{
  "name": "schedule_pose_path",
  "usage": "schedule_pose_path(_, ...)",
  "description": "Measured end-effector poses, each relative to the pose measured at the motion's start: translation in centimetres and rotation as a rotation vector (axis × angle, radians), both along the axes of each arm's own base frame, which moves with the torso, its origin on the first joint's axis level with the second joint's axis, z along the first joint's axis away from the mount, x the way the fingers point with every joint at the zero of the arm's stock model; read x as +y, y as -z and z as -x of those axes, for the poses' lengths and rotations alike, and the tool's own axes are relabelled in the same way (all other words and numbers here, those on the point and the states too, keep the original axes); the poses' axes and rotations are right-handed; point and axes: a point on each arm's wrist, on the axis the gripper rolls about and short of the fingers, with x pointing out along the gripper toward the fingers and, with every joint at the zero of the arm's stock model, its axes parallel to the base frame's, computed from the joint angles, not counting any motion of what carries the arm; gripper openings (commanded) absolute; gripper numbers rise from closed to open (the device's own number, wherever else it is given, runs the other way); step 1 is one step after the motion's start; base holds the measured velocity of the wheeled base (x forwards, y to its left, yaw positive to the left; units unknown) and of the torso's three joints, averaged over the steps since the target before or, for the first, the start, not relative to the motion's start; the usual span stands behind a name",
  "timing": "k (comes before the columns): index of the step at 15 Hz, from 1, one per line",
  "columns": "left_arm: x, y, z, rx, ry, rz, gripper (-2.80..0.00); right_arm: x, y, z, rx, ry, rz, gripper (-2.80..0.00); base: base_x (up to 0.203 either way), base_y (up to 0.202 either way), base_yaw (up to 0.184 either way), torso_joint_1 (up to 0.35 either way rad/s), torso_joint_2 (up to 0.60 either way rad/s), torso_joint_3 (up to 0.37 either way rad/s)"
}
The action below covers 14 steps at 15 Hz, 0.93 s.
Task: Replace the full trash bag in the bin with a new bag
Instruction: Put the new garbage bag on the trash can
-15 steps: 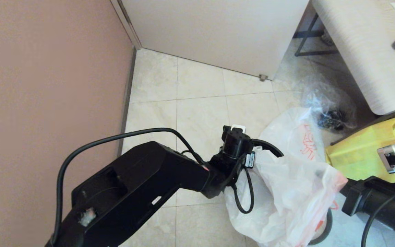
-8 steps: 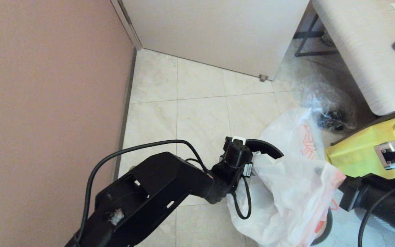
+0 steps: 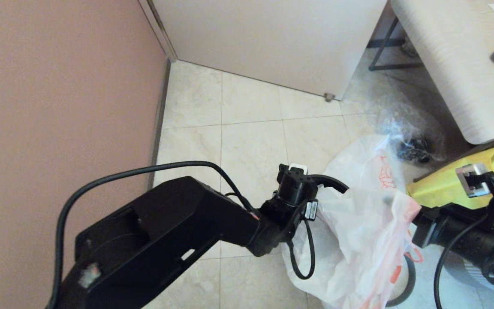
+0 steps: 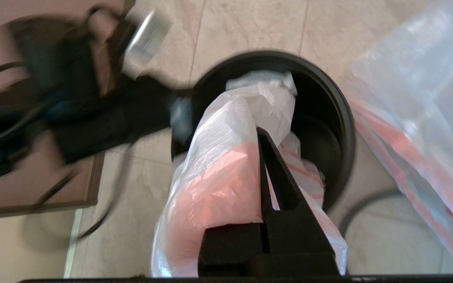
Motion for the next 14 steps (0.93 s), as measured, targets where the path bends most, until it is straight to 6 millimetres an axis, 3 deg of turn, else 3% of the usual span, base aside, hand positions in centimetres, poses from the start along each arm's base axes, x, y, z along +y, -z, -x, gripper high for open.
schedule_pose_path(4,3.9,-0.1,4.3,0.086,-0.011,-0.010,-2.80,1.0,-1.3,-3.3,0.007,0.060,0.013,-2.80,0.000,0.000,0.000,0.000,0.00,0.000)
schedule_pose_path(8,8.7,-0.1,8.2,0.097,-0.026,0.015,-2.80,3.8,-3.6,-5.5,0.027,0.091,0.061,-2.80,0.000,0.000,0.000,0.000,0.00,0.000)
schedule_pose_path(11,11.0,-0.4,9.9,0.054,-0.031,0.069,-2.80,5.9,-5.3,-7.2,0.025,0.119,0.098,-2.80,0.000,0.000,0.000,0.000,0.00,0.000)
schedule_pose_path(14,11.8,-0.6,10.7,0.030,-0.026,0.096,-2.80,7.7,-6.0,-9.0,0.043,0.165,0.177,-2.80,0.000,0.000,0.000,0.000,0.00,0.000)
